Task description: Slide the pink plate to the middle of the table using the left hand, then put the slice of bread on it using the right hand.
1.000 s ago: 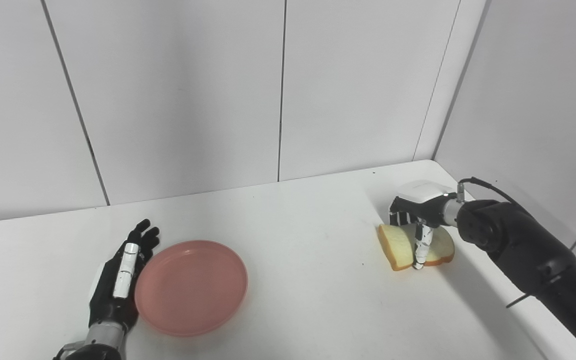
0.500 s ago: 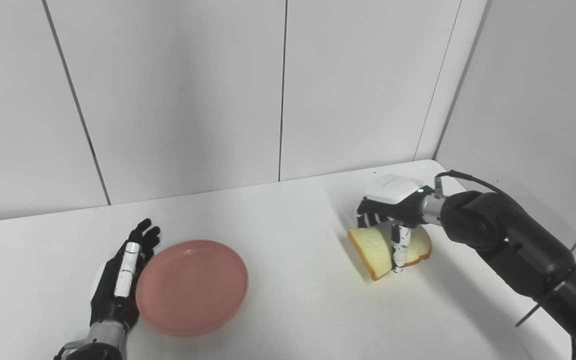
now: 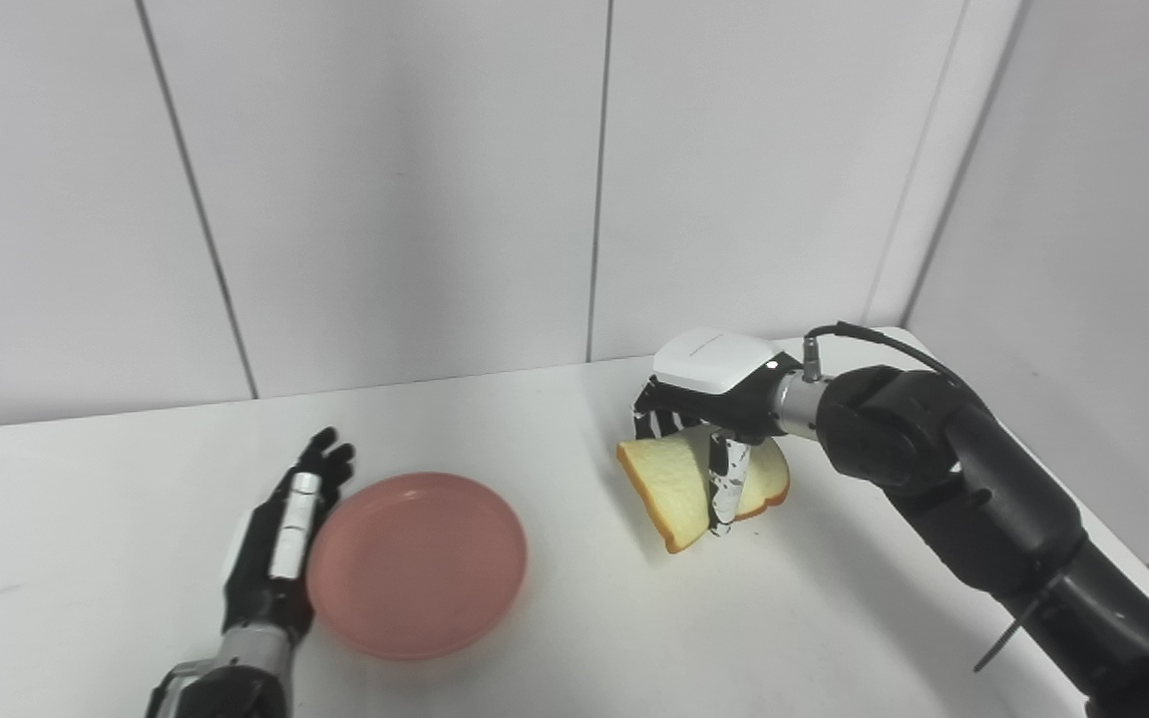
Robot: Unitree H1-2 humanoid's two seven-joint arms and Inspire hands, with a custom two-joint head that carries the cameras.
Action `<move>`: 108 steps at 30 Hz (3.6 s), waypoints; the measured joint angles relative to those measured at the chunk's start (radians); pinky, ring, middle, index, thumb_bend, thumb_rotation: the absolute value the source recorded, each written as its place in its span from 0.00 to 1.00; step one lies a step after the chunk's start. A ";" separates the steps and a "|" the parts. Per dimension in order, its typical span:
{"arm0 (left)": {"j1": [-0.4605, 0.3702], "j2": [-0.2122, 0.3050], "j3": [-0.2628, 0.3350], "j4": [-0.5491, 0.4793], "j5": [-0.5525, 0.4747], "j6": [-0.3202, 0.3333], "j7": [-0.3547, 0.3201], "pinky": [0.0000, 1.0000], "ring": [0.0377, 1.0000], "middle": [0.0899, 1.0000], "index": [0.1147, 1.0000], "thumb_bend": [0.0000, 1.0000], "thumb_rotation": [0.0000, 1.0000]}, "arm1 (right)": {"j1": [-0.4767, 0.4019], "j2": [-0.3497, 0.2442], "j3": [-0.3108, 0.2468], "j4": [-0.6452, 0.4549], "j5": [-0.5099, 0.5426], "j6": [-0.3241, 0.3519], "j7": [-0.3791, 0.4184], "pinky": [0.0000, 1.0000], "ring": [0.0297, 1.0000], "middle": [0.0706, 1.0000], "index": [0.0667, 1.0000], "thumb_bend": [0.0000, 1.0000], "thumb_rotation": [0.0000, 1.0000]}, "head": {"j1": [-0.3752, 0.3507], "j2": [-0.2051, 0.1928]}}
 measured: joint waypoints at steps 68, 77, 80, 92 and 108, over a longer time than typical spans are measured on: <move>-0.015 -0.100 -0.019 0.030 0.024 -0.029 0.070 0.99 0.89 0.85 0.82 0.80 0.81 | -0.148 0.366 0.183 0.346 -0.042 -0.002 -0.120 0.36 0.42 0.41 0.49 0.53 0.01 | 0.177 0.046; -0.015 -0.100 -0.021 0.030 0.024 -0.029 0.069 0.99 0.90 0.86 0.82 0.80 0.82 | -0.131 0.365 0.196 0.346 -0.043 -0.002 -0.120 0.47 0.54 0.57 0.46 0.52 0.14 | 0.175 0.046; -0.015 -0.100 -0.021 0.030 0.024 -0.029 0.068 0.98 0.89 0.86 0.82 0.80 0.81 | -0.125 0.365 0.195 0.345 -0.042 -0.001 -0.120 0.63 0.68 0.68 0.62 0.86 0.28 | 0.173 0.046; -0.018 -0.099 -0.021 0.038 0.024 -0.030 0.068 0.96 0.88 0.84 0.81 0.80 0.81 | -0.125 0.360 0.186 0.337 -0.036 0.000 -0.115 0.77 0.85 0.85 0.74 1.00 0.39 | 0.169 0.043; -0.016 -0.096 -0.021 0.033 0.024 -0.030 0.067 0.97 0.88 0.85 0.80 0.79 0.81 | -0.119 0.321 0.168 0.176 -0.010 0.008 -0.073 0.73 0.85 0.86 0.77 1.00 0.40 | 0.163 0.046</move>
